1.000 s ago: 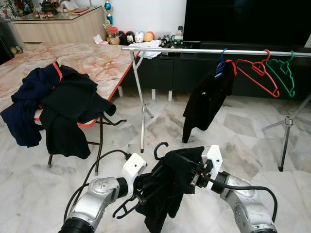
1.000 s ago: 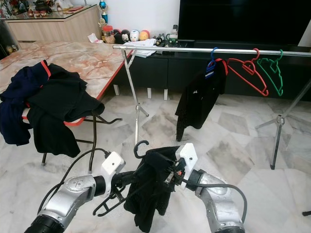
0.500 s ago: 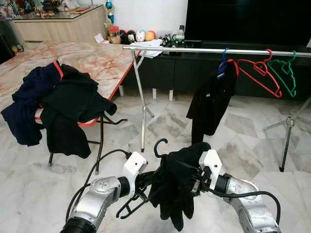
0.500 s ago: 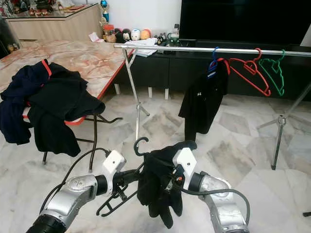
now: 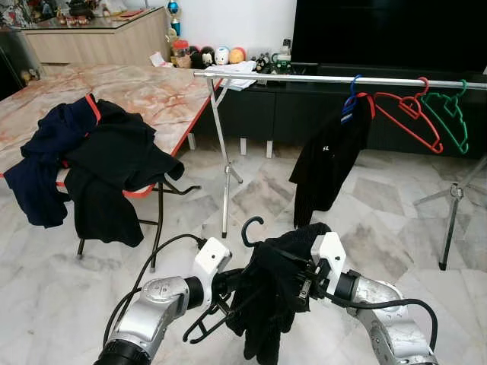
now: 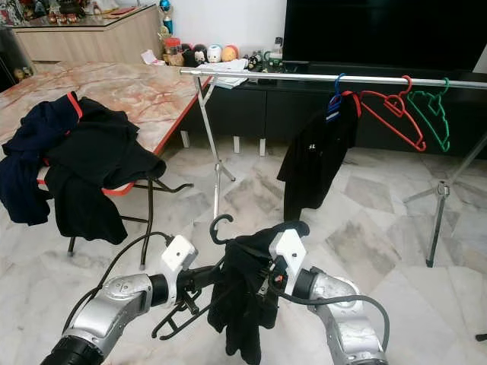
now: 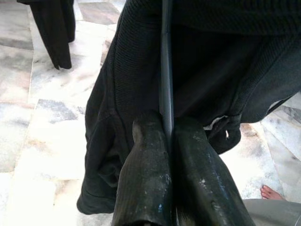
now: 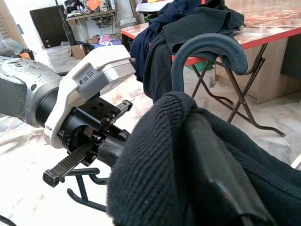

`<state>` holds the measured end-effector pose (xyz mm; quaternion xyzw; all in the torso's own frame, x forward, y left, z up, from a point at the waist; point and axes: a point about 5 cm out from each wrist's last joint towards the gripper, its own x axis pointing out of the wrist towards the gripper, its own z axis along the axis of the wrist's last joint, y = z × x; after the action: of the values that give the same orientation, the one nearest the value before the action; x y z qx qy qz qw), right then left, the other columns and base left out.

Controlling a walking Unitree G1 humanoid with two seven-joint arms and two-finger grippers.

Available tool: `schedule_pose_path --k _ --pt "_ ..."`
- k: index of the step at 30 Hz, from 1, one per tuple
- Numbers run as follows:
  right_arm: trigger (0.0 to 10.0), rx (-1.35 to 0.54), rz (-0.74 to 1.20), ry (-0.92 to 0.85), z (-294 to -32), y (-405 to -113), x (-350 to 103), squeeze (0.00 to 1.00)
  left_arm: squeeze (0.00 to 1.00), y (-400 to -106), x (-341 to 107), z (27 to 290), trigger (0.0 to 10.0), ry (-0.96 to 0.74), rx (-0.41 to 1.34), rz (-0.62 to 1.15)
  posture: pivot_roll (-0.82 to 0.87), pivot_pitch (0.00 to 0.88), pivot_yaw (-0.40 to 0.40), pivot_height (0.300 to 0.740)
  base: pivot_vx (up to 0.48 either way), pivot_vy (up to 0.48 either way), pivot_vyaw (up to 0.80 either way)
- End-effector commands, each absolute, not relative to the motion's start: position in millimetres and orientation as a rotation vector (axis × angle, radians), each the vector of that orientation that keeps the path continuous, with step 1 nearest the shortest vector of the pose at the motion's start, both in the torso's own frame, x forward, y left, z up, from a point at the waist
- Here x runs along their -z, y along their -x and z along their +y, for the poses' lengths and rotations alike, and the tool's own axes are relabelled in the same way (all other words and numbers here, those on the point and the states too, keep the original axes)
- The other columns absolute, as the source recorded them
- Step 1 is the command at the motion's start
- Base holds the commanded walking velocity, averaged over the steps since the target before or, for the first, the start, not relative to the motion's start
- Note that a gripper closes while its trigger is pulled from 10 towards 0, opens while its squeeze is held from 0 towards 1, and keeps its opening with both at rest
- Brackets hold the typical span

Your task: Hang hanger

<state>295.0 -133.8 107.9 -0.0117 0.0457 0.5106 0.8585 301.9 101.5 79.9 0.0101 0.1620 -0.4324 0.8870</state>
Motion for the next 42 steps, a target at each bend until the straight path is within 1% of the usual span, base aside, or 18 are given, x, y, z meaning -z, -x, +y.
schedule_pose_path --k 1,6,16,20,22,25,32,38,39,40,41,42 --pt "10.0 -1.082 0.098 0.056 -132 -295 -109 1.0 0.0 -304 -87 105 10.0 -0.003 0.888 0.31 0.03 0.042 0.036 0.74 0.0 0.0 0.0" --pt "10.0 -1.071 0.168 0.131 -135 -294 -97 1.0 0.0 -304 -86 104 10.0 -0.002 0.891 0.311 0.02 0.04 0.037 0.74 0.0 0.0 0.0" --pt "10.0 -1.041 0.174 0.145 -132 -297 -95 1.0 0.0 -303 -86 104 10.0 0.001 0.89 0.313 0.03 0.038 0.035 0.74 0.0 0.0 0.0" --pt "10.0 -0.973 0.241 0.232 -137 -301 -86 1.0 0.0 -304 -85 105 10.0 -0.003 0.881 0.317 0.02 0.036 0.034 0.74 0.0 0.0 0.0" --pt "10.0 -0.974 0.262 0.236 -137 -299 -82 1.0 0.0 -304 -85 105 10.0 -0.003 0.879 0.317 0.02 0.035 0.033 0.74 0.0 0.0 0.0" --pt "10.0 -1.003 0.346 0.319 -138 -290 -68 1.0 0.0 -305 -85 105 10.0 -0.003 0.874 0.318 0.02 0.038 0.033 0.74 0.0 0.0 0.0" --pt "10.0 -0.972 0.351 0.31 -134 -292 -65 1.0 0.0 -306 -85 103 10.0 -0.002 0.866 0.313 0.02 0.041 0.029 0.74 0.0 0.0 0.0" --pt "10.0 -0.931 0.438 0.379 -134 -287 -49 1.0 0.0 -306 -83 103 10.0 -0.001 0.85 0.318 0.02 0.048 0.025 0.74 0.0 0.0 0.0" --pt "10.0 -0.937 0.47 0.432 -136 -284 -44 1.0 0.0 -306 -83 103 10.0 -0.001 0.848 0.318 0.01 0.049 0.025 0.74 0.0 0.0 0.0" --pt "10.0 -0.939 0.479 0.447 -136 -284 -42 0.51 0.0 -306 -83 103 10.0 -0.001 0.848 0.318 0.01 0.049 0.025 0.74 0.0 0.0 0.0" --pt "10.0 -0.945 0.494 0.466 -137 -282 -39 0.0 0.0 -306 -83 103 10.0 -0.001 0.846 0.318 0.01 0.051 0.025 0.74 0.0 0.0 0.0" --pt "10.0 -0.956 0.513 0.486 -137 -279 -36 0.0 0.0 -307 -83 103 10.0 -0.001 0.845 0.318 0.01 0.051 0.025 0.74 0.0 0.0 0.0"
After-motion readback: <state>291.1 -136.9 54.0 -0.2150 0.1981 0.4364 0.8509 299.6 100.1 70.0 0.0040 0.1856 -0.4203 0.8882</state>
